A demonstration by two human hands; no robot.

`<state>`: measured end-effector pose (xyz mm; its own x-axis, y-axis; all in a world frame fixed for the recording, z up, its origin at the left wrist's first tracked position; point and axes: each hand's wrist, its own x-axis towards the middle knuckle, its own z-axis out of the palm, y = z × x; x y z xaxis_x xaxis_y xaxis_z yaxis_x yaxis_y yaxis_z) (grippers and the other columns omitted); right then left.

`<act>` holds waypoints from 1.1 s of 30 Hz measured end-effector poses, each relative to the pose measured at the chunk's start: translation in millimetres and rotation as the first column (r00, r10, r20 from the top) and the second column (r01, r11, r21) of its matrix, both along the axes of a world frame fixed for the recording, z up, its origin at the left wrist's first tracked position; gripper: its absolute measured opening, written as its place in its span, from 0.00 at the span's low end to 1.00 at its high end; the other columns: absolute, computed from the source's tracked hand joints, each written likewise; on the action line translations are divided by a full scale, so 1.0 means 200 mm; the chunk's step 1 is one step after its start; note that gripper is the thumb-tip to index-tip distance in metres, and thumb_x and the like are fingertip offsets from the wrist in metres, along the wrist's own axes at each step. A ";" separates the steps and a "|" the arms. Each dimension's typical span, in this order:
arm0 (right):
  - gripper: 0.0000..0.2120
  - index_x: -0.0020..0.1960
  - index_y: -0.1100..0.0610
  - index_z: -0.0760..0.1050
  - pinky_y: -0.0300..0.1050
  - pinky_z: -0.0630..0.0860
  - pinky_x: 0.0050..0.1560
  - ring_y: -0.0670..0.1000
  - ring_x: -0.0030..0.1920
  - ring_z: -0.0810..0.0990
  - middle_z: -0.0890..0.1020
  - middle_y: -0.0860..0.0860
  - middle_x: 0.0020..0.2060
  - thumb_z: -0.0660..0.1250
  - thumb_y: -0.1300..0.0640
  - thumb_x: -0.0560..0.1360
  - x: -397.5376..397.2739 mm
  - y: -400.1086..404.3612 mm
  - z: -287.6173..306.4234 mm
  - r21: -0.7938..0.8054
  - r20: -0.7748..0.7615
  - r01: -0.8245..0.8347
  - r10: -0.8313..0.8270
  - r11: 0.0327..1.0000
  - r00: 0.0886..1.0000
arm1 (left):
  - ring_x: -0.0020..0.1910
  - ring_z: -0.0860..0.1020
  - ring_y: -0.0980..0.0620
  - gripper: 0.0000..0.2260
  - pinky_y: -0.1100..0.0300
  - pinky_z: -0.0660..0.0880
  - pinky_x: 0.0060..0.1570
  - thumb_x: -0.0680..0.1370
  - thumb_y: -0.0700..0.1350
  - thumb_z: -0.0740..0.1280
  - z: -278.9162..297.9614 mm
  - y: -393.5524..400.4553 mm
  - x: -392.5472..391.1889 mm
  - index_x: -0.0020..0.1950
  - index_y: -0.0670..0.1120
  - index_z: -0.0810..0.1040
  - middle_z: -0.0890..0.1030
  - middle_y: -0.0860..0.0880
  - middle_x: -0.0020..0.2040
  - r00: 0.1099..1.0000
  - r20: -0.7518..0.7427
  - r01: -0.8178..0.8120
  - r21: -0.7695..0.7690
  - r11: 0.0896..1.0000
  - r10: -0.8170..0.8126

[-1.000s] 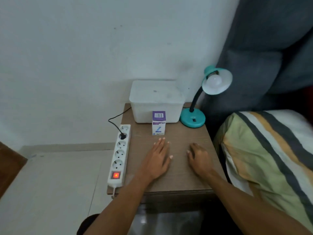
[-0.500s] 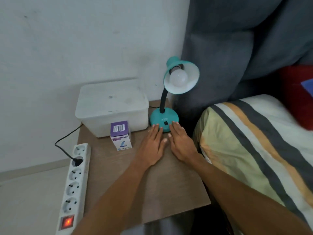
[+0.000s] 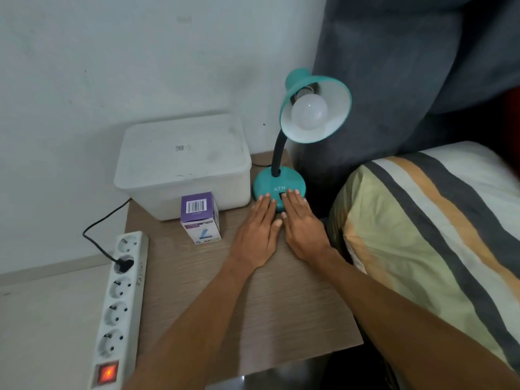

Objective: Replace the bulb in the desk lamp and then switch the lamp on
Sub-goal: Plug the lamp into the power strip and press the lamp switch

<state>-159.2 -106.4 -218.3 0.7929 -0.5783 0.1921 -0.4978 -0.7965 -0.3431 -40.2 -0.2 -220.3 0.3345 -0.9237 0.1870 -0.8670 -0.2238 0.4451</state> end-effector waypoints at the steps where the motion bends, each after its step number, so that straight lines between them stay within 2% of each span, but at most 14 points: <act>1: 0.27 0.77 0.65 0.62 0.56 0.59 0.77 0.59 0.78 0.62 0.66 0.63 0.75 0.48 0.53 0.83 0.00 0.00 0.00 0.006 0.014 0.008 -0.009 1.000 1.000 | 0.82 0.50 0.52 0.27 0.54 0.51 0.80 0.86 0.57 0.47 -0.01 0.00 0.00 0.82 0.43 0.58 0.55 0.46 0.82 1.000 -0.010 0.000 0.001 1.000 0.000; 5: 0.26 0.76 0.65 0.65 0.58 0.62 0.76 0.61 0.76 0.64 0.68 0.63 0.74 0.49 0.53 0.83 0.01 0.00 -0.02 0.030 0.046 0.025 -0.027 0.999 0.999 | 0.82 0.50 0.52 0.26 0.52 0.51 0.80 0.87 0.54 0.50 -0.02 -0.01 0.00 0.81 0.42 0.59 0.56 0.45 0.82 0.999 -0.037 -0.003 -0.010 1.000 0.003; 11: 0.26 0.77 0.64 0.63 0.53 0.57 0.78 0.59 0.78 0.61 0.66 0.62 0.75 0.50 0.52 0.83 0.00 0.01 -0.02 -0.025 0.050 0.027 -0.026 0.999 0.998 | 0.82 0.48 0.55 0.25 0.54 0.50 0.81 0.87 0.55 0.48 -0.01 0.00 -0.01 0.82 0.45 0.56 0.54 0.49 0.82 0.999 -0.050 -0.017 -0.006 1.000 0.016; 21: 0.26 0.77 0.64 0.62 0.51 0.54 0.78 0.59 0.78 0.61 0.65 0.62 0.76 0.51 0.52 0.83 0.01 0.00 -0.02 -0.052 0.056 0.020 -0.017 0.998 0.998 | 0.82 0.51 0.53 0.24 0.55 0.51 0.80 0.87 0.53 0.51 -0.02 -0.01 0.00 0.81 0.43 0.59 0.57 0.46 0.82 0.999 -0.049 -0.015 -0.051 0.999 0.012; 26: 0.27 0.78 0.64 0.61 0.53 0.55 0.79 0.58 0.79 0.59 0.64 0.61 0.77 0.48 0.51 0.83 0.00 -0.01 -0.02 -0.051 0.044 0.010 -0.008 0.999 0.999 | 0.82 0.52 0.52 0.25 0.54 0.53 0.80 0.87 0.54 0.50 -0.03 -0.02 0.00 0.81 0.43 0.60 0.58 0.46 0.81 0.999 -0.040 -0.019 -0.059 0.998 0.016; 30: 0.28 0.78 0.63 0.60 0.50 0.52 0.79 0.57 0.79 0.58 0.63 0.60 0.77 0.46 0.50 0.84 0.01 -0.03 -0.03 -0.053 0.028 0.002 0.000 0.999 1.000 | 0.81 0.53 0.52 0.25 0.57 0.52 0.80 0.87 0.54 0.50 -0.04 -0.02 0.01 0.80 0.43 0.61 0.60 0.46 0.81 1.000 -0.024 -0.020 -0.068 0.998 0.018; 33: 0.28 0.78 0.63 0.61 0.52 0.54 0.79 0.57 0.79 0.59 0.64 0.60 0.77 0.45 0.49 0.83 0.03 -0.05 -0.02 -0.033 0.024 -0.001 0.002 0.999 1.000 | 0.81 0.55 0.51 0.24 0.55 0.54 0.80 0.87 0.53 0.50 -0.04 -0.02 0.01 0.80 0.42 0.63 0.61 0.45 0.81 1.000 -0.012 -0.021 -0.074 0.997 0.020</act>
<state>-152.3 -117.0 -221.6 0.7887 -0.5699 0.2304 -0.4882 -0.8085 -0.3287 -38.5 -4.2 -228.6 0.3560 -0.9002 0.2508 -0.8573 -0.2078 0.4711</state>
